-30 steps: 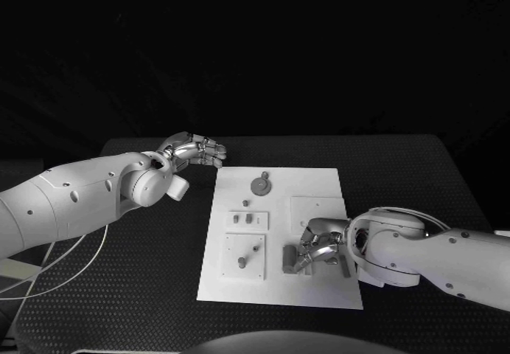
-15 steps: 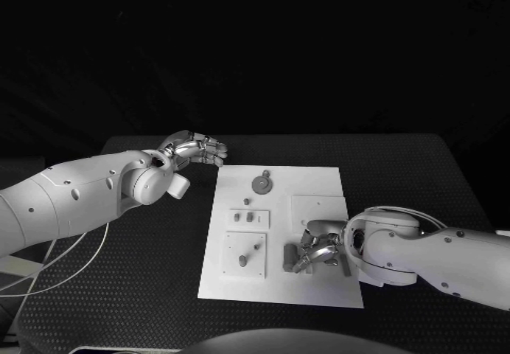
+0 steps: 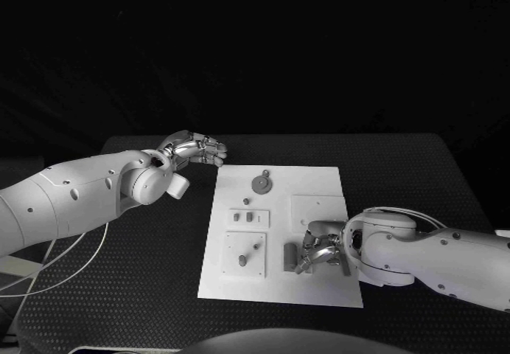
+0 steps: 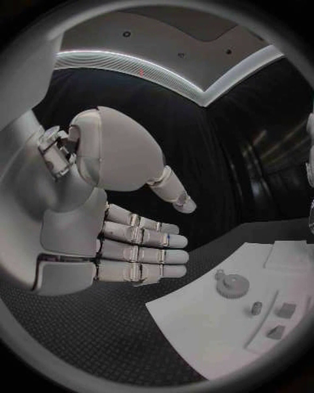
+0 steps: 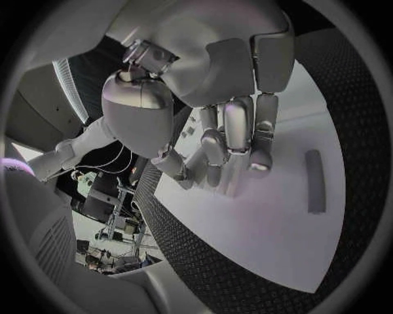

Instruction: Assemble the parts on the task board

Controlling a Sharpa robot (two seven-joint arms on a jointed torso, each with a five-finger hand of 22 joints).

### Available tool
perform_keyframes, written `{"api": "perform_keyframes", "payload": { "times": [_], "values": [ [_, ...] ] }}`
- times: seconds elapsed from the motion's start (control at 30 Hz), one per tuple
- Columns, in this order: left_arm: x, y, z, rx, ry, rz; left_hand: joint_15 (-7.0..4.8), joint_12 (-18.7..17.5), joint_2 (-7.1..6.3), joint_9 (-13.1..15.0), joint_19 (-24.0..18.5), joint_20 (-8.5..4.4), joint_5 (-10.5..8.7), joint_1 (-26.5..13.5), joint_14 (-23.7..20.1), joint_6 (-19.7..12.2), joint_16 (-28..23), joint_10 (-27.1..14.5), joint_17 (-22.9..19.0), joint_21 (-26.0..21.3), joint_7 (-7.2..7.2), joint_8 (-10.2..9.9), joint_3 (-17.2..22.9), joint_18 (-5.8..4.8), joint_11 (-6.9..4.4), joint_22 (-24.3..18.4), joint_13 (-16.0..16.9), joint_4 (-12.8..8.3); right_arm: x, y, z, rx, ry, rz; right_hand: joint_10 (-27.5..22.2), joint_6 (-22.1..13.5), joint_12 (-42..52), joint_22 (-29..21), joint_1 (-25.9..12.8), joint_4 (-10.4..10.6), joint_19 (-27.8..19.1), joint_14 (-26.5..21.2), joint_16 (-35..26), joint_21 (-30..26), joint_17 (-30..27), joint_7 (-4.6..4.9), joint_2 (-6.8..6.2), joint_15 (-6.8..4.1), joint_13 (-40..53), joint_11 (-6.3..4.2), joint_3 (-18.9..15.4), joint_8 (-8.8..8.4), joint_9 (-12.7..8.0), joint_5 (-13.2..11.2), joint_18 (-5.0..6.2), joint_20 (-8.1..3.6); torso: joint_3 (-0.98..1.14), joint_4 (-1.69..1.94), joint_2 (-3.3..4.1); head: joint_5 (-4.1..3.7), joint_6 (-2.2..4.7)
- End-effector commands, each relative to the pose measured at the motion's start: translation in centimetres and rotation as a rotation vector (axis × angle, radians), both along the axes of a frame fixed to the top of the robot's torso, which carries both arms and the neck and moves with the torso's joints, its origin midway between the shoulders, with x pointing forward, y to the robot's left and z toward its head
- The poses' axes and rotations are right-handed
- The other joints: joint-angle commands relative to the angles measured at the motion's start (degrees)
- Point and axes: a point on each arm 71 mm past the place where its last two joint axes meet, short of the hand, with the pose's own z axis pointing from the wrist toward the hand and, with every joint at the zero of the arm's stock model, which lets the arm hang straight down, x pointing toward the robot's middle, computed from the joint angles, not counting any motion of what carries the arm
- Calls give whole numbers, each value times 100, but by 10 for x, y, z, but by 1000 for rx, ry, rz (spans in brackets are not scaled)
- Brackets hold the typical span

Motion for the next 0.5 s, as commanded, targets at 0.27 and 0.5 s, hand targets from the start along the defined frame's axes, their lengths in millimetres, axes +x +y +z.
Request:
{"api": "perform_keyframes", "payload": {
  "times": [0.27,0.5],
  "values": [
    [-1,-2,0,-10,4,-19,18,35,9,-3,-27,10,-6,-57,-13,8,-29,42,13,21,-18,40,-19,102,18,-9,-1,21,4,-3,0,-45,-48,0,81,70,80,60,-222,94,37,25,-8,-36,42,-9,332,-49,73,-18,-52,4,-24,20,158,-2,7,-4,3,-7,11],
    [-1,-2,0,-9,6,-23,18,35,6,-3,-28,9,-6,-59,-13,9,-30,43,16,21,-18,40,-21,103,17,-10,-1,20,1,-3,-1,-41,-17,11,79,74,72,75,-195,-86,28,20,-8,-33,43,-11,280,-58,84,-20,-63,-8,-31,20,158,-14,7,-3,3,-5,21]
  ]
}}
